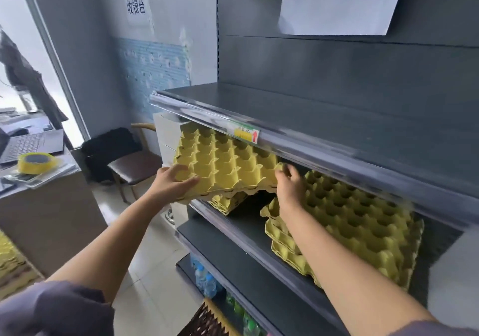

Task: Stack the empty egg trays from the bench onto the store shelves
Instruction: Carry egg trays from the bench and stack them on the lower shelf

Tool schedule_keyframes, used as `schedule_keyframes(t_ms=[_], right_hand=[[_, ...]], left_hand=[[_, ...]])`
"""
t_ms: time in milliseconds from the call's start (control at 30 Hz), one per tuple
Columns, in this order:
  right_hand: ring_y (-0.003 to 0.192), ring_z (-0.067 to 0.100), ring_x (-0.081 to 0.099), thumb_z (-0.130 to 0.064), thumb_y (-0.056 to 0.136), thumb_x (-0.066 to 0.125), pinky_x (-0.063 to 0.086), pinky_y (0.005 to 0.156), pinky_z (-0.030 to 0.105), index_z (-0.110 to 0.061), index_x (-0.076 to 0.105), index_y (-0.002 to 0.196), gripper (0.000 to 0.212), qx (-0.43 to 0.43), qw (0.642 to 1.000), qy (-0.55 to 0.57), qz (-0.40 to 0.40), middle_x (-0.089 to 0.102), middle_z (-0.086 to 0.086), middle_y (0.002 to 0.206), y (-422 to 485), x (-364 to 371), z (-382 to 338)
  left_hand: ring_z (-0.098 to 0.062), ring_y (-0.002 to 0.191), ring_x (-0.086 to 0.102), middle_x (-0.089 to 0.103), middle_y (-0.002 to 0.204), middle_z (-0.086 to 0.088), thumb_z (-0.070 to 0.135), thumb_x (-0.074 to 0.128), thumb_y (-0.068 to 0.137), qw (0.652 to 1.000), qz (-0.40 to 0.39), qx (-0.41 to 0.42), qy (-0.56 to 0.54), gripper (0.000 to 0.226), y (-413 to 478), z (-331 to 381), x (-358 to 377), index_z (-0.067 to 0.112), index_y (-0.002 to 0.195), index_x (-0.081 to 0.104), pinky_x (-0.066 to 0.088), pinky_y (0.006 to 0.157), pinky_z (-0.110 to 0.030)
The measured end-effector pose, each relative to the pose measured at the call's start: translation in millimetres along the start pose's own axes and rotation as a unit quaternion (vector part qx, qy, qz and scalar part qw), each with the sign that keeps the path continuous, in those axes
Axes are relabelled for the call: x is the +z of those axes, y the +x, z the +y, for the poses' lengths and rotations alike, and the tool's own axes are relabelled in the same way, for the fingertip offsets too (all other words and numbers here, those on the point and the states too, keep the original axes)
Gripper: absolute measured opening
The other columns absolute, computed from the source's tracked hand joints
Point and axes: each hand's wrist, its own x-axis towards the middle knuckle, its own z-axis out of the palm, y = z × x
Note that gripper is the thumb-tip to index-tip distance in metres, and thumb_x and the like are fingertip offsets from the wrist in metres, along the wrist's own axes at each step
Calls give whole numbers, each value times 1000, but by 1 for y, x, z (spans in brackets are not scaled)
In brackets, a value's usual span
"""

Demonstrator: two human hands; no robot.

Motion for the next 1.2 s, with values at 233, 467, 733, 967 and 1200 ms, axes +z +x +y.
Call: schedule_keyframes(t_ms=[233, 467, 733, 967, 1200], right_hand=[[126, 26, 47, -25, 98, 49, 44, 102, 46, -24, 40, 143, 45, 52, 997, 19, 60, 43, 6, 143, 40, 60, 16], [119, 28, 51, -20, 97, 51, 45, 100, 42, -16, 45, 139, 42, 71, 974, 61, 205, 48, 11, 135, 56, 133, 33], [108, 36, 55, -19, 94, 53, 48, 92, 44, -12, 52, 129, 35, 104, 945, 16, 309, 47, 20, 126, 72, 214, 58], [108, 35, 54, -26, 95, 52, 50, 84, 45, -17, 45, 132, 39, 165, 930, -109, 310, 43, 17, 132, 82, 233, 70], [115, 31, 47, -45, 89, 56, 50, 86, 48, -22, 47, 126, 45, 148, 922, -251, 254, 44, 10, 131, 82, 217, 77]], left_hand=[[-28, 110, 52, 51, 124, -13, 40, 70, 80, 999, -16, 42, 26, 37, 103, -23, -8, 18, 109, 65, 46, 94, -37], [-29, 119, 47, 42, 138, -7, 54, 50, 90, 970, -36, 148, 187, 43, 199, -39, -9, 27, 122, 59, 39, 102, -47], [-29, 127, 40, 42, 141, -3, 55, 25, 87, 925, -92, 258, 262, 57, 232, -70, 8, 28, 132, 48, 24, 107, -44], [-21, 128, 42, 43, 141, 3, 54, 29, 96, 876, -158, 282, 357, 47, 246, -85, 25, 35, 136, 42, 22, 106, -42], [-22, 121, 47, 51, 133, 3, 56, 31, 94, 888, -129, 286, 335, 45, 244, -87, 29, 34, 128, 51, 23, 100, -43]])
